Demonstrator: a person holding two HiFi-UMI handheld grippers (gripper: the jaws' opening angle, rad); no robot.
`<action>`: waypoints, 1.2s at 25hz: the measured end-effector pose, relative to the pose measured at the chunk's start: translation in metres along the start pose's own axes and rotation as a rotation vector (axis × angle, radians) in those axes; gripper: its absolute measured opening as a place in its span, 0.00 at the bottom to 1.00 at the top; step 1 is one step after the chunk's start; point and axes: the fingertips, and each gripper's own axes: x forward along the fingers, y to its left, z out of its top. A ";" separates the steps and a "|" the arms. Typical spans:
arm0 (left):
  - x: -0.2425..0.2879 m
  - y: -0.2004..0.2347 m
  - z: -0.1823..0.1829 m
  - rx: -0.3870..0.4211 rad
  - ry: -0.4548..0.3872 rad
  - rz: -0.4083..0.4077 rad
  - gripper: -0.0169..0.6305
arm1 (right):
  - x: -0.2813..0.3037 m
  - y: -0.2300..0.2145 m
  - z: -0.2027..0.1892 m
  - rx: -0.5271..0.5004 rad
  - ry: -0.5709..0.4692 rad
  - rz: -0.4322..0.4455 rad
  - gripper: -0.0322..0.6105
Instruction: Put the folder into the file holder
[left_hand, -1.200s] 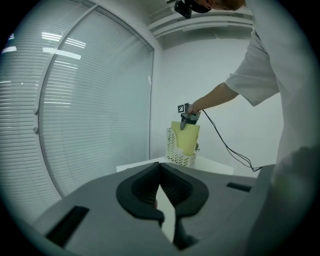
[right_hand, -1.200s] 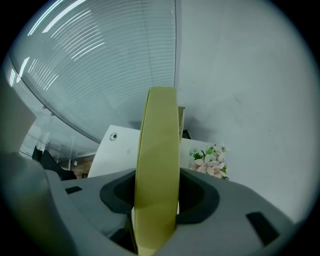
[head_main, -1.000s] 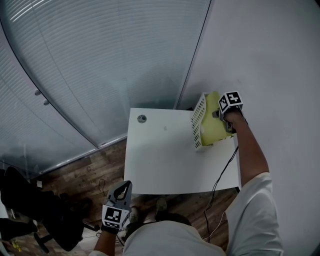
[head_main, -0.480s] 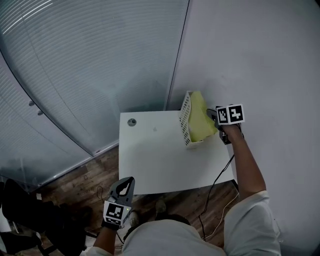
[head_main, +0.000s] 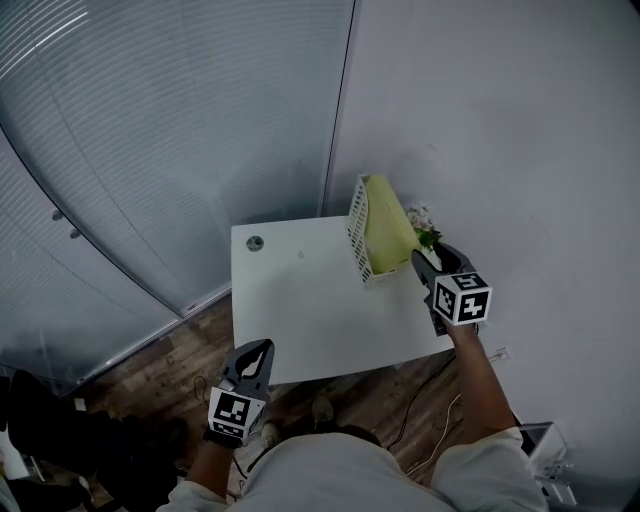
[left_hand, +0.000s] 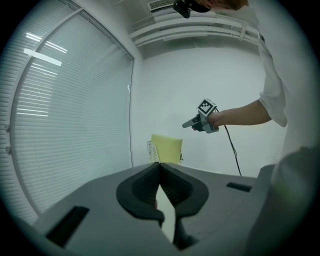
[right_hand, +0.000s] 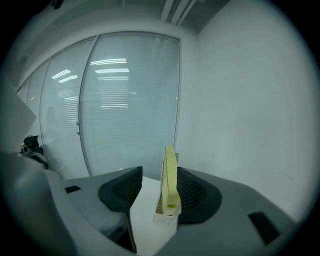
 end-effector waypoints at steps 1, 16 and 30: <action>0.001 -0.001 0.002 0.004 -0.003 -0.006 0.04 | -0.010 0.004 -0.004 -0.005 -0.027 -0.008 0.40; 0.005 -0.028 0.024 0.056 -0.036 -0.086 0.04 | -0.119 0.077 -0.045 -0.081 -0.297 -0.100 0.33; -0.002 -0.027 0.013 0.058 0.000 -0.070 0.04 | -0.121 0.065 -0.059 -0.014 -0.386 -0.178 0.23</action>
